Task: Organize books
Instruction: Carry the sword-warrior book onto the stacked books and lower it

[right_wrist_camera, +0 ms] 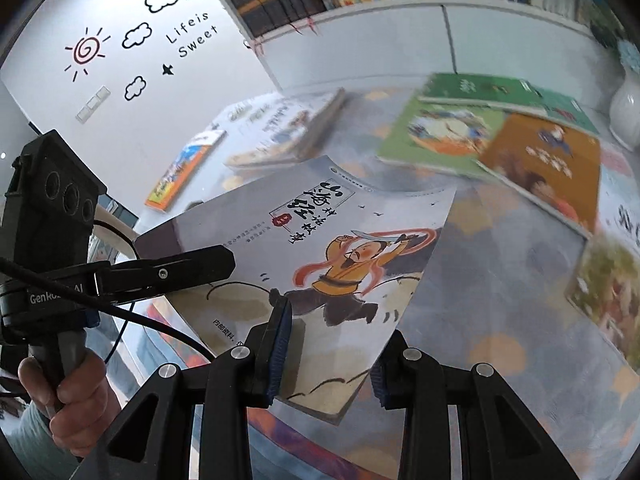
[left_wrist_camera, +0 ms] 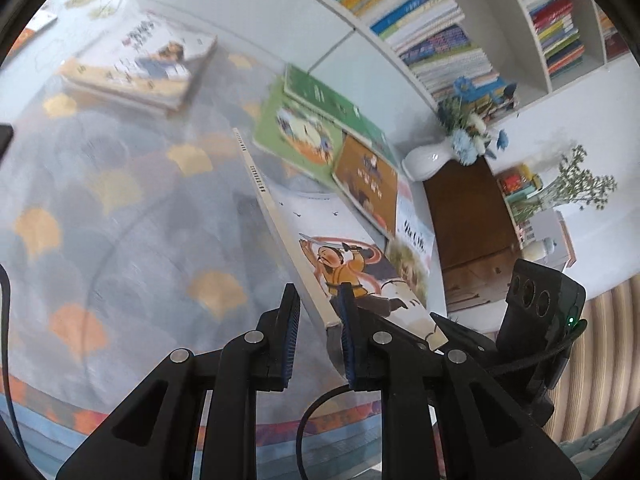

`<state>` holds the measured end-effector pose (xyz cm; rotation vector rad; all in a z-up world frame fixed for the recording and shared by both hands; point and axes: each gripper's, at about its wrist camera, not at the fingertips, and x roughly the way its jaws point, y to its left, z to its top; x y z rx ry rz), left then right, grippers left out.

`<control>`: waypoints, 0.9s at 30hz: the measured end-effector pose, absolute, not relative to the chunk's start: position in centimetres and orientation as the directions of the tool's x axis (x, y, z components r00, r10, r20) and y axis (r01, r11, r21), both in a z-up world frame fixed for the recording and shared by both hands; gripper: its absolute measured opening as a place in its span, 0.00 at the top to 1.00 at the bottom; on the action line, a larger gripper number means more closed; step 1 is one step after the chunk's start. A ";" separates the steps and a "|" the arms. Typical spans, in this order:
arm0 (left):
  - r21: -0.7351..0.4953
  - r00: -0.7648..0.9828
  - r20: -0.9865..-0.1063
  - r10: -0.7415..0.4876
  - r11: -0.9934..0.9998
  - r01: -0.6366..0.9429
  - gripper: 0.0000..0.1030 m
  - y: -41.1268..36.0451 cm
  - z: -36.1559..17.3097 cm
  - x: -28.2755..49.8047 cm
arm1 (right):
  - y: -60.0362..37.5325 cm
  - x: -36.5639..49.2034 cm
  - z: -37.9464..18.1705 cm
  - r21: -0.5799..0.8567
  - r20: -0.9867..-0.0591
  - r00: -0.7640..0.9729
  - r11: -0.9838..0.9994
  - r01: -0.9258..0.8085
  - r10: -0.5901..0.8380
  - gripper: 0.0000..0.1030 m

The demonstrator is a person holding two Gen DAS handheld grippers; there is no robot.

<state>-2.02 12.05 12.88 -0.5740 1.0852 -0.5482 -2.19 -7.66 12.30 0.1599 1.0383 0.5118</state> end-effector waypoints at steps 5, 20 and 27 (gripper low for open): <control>-0.660 0.422 -0.628 -0.654 0.735 0.156 0.85 17.0 14.5 0.5 | -2.5 0.5 14.2 0.321 -0.760 0.443 0.867 -0.382 0.476 0.67; -0.608 0.465 -0.683 -0.564 0.791 0.066 0.86 27.0 8.4 14.4 | 10.4 15.0 10.1 0.244 -0.818 0.433 0.909 -0.338 0.380 0.66; -0.601 0.452 -0.717 -0.530 0.799 -0.017 0.85 29.5 5.5 19.4 | 11.7 19.9 7.3 0.239 -0.861 0.397 0.942 -0.236 0.318 0.66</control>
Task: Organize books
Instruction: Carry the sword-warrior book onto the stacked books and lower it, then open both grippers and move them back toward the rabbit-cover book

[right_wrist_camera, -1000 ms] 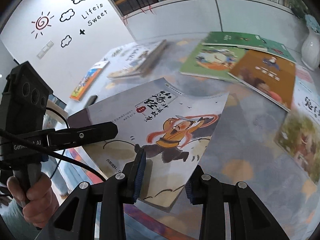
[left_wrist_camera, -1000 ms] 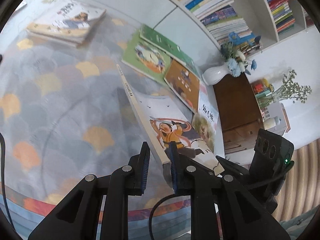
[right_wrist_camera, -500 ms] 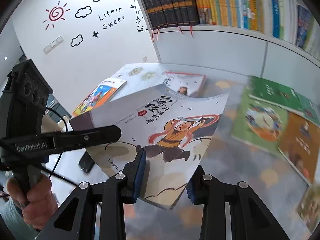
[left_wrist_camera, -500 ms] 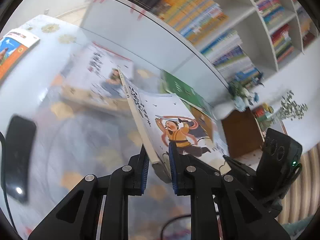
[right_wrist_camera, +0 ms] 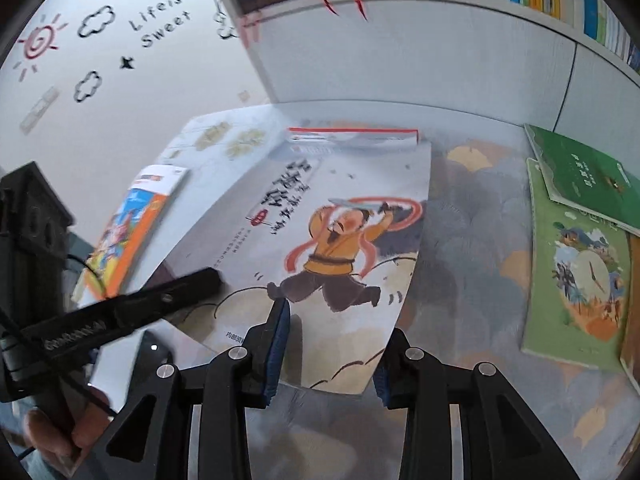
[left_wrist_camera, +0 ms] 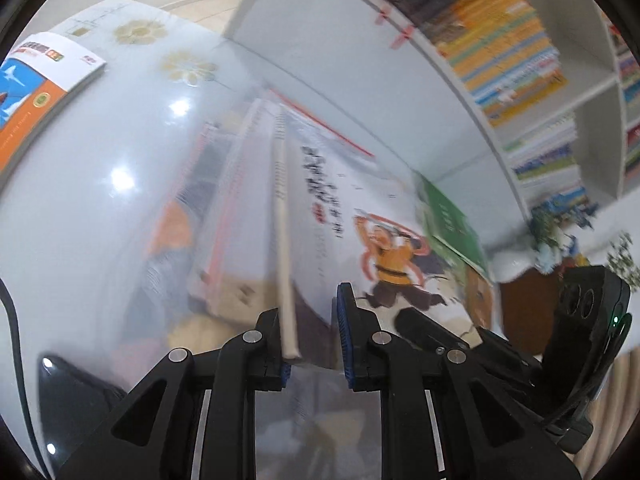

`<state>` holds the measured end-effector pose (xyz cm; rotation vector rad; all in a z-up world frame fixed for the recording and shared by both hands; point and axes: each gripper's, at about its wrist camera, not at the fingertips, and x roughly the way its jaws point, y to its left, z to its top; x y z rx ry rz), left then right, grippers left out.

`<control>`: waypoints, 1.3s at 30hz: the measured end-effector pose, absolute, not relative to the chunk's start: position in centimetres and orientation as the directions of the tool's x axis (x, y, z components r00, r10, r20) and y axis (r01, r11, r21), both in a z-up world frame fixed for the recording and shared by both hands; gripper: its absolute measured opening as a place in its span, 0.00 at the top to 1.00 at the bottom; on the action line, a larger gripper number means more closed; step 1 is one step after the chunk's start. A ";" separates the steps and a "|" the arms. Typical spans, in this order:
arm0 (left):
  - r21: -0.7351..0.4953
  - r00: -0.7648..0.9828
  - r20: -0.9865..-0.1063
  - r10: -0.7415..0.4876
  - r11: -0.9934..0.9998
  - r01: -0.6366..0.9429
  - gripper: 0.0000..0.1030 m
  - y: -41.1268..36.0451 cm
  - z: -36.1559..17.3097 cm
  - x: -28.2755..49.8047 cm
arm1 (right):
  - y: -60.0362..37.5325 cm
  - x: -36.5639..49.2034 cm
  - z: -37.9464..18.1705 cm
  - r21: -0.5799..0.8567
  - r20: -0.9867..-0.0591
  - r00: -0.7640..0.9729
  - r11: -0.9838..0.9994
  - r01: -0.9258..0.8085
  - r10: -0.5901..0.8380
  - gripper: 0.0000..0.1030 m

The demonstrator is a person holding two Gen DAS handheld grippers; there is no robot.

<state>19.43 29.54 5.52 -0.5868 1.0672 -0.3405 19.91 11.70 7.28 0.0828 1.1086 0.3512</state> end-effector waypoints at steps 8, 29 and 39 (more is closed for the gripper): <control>-0.606 0.462 -0.727 -0.509 0.792 -0.081 0.83 32.3 3.4 20.3 | 12.9 22.2 5.3 0.213 -0.880 0.372 0.946 -0.243 0.294 0.65; -0.512 0.299 -0.797 -0.525 0.849 0.130 0.83 24.9 4.2 11.2 | 0.5 5.2 3.1 0.287 -0.907 0.288 0.952 -0.111 0.307 0.48; -0.486 0.126 -0.808 -0.575 0.773 0.407 0.79 5.7 5.5 7.1 | -16.9 -2.1 4.5 0.309 -0.901 0.379 0.927 0.214 0.213 0.48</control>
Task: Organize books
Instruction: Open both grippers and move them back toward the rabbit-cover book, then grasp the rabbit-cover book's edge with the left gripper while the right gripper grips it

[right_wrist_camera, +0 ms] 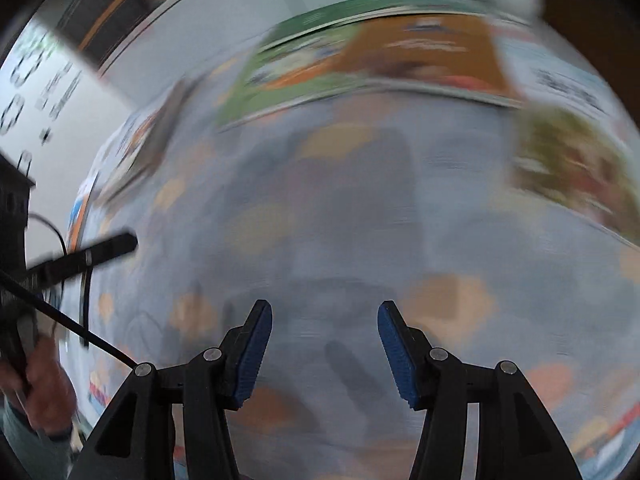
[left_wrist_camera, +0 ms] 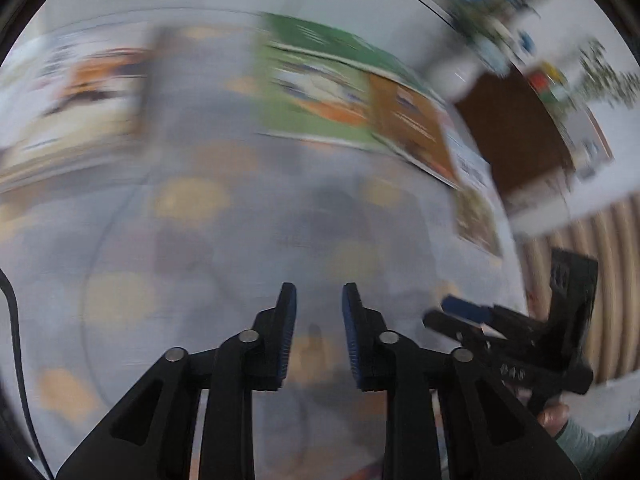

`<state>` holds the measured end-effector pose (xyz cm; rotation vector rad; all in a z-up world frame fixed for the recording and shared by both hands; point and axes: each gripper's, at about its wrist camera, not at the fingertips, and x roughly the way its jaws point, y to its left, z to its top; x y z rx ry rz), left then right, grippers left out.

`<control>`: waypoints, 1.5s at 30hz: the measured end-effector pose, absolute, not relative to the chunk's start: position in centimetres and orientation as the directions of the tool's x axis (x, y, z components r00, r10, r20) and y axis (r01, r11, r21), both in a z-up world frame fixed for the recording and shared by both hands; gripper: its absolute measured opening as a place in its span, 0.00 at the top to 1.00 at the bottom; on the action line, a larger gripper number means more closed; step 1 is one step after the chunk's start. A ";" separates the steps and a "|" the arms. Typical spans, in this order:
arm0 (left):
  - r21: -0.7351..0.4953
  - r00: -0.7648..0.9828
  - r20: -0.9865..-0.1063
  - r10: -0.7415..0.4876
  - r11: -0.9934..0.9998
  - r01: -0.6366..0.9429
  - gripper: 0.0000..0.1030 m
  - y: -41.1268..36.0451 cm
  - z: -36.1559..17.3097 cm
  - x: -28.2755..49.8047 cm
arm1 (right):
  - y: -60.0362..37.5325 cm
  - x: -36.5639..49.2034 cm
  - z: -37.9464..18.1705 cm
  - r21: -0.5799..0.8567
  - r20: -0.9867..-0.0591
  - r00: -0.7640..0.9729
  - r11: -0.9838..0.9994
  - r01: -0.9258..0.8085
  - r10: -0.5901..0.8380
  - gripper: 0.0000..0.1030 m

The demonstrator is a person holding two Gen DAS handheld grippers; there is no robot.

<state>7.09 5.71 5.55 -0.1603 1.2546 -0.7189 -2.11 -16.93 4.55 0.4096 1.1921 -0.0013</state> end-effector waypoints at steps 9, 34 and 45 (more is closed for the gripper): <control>-0.495 0.028 -0.806 -0.591 0.700 0.515 0.79 -10.6 4.7 4.1 | -32.2 -7.8 5.1 0.308 -0.898 0.430 0.825 0.474 0.088 0.48; -0.433 0.119 -0.847 -0.518 0.803 0.409 0.74 -20.0 2.5 4.7 | -38.7 -4.5 2.7 0.288 -0.918 0.374 0.870 0.401 0.131 0.60; -0.570 -0.062 -0.799 -0.597 0.723 0.391 0.74 -13.2 1.3 -6.8 | -30.7 -9.9 2.6 0.245 -0.954 0.184 0.969 0.018 0.238 0.53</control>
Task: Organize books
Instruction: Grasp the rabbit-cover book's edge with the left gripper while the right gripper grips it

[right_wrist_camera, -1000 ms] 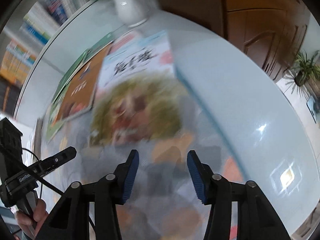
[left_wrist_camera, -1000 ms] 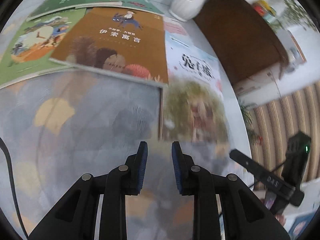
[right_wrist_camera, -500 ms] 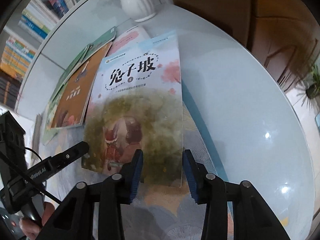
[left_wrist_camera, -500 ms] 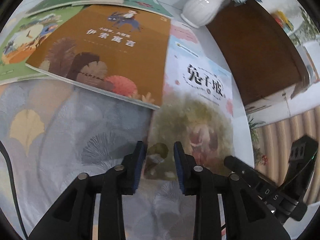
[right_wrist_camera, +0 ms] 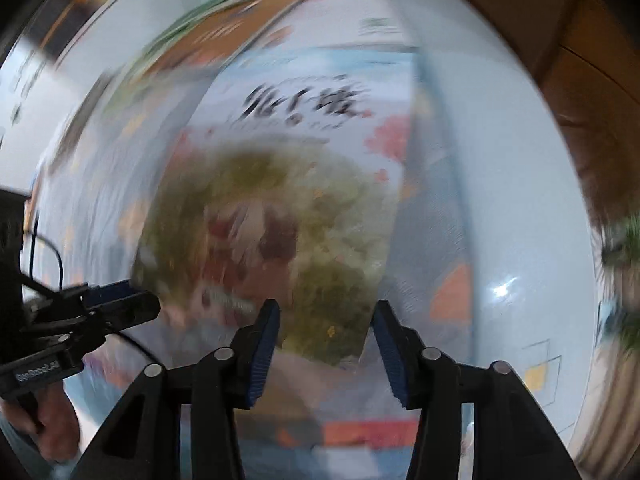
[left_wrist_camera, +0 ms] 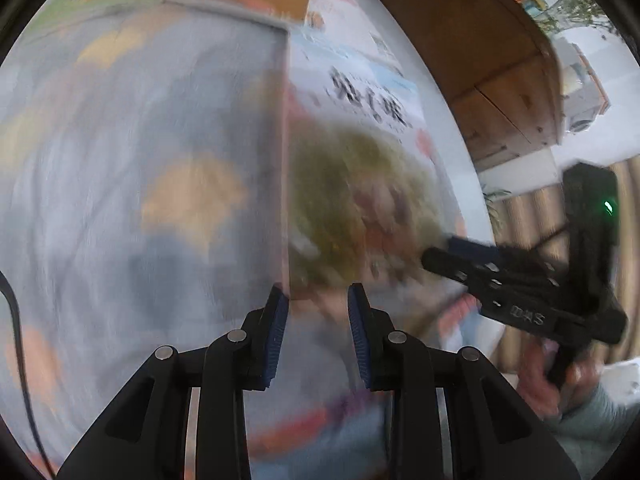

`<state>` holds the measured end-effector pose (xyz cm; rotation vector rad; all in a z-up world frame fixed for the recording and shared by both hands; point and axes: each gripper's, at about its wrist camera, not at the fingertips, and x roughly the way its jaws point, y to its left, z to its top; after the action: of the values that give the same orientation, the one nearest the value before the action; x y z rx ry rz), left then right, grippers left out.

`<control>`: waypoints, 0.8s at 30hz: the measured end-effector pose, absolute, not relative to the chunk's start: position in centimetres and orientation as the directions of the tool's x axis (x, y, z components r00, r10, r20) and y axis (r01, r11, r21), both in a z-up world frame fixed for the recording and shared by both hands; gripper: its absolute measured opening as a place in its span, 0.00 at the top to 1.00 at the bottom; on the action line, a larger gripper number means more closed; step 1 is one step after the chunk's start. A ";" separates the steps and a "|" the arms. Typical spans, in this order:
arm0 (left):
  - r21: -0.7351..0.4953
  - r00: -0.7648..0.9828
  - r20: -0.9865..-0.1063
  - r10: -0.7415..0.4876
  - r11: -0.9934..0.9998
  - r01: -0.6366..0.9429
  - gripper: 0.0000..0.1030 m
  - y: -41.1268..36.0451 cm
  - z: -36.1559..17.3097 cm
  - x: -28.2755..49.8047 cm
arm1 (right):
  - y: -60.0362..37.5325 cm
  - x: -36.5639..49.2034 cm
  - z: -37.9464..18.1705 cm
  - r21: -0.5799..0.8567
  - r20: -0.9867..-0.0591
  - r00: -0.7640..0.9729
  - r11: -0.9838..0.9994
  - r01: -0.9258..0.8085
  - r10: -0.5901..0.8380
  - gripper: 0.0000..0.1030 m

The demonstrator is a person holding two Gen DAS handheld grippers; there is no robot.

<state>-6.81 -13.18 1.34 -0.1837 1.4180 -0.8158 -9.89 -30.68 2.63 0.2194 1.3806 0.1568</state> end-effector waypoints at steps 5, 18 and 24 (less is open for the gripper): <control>-0.578 -0.059 -0.802 -0.594 0.749 0.325 0.74 -10.4 1.4 -9.9 | -24.1 -9.4 2.9 0.281 -0.944 0.131 0.945 -0.169 0.304 0.54; -0.476 0.231 -0.805 -0.546 0.828 0.298 0.71 -9.0 4.8 2.3 | -34.0 -6.9 1.8 0.300 -0.944 0.234 0.903 0.308 0.234 0.54; -0.436 0.156 -0.854 -0.496 0.846 0.307 0.71 -12.0 1.6 3.6 | -32.7 -5.5 1.7 0.259 -0.949 0.251 0.929 0.265 0.193 0.53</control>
<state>3.59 -11.97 1.63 -0.1740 1.2933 -0.5788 -5.47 -32.74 1.74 0.4058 1.3269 -0.0508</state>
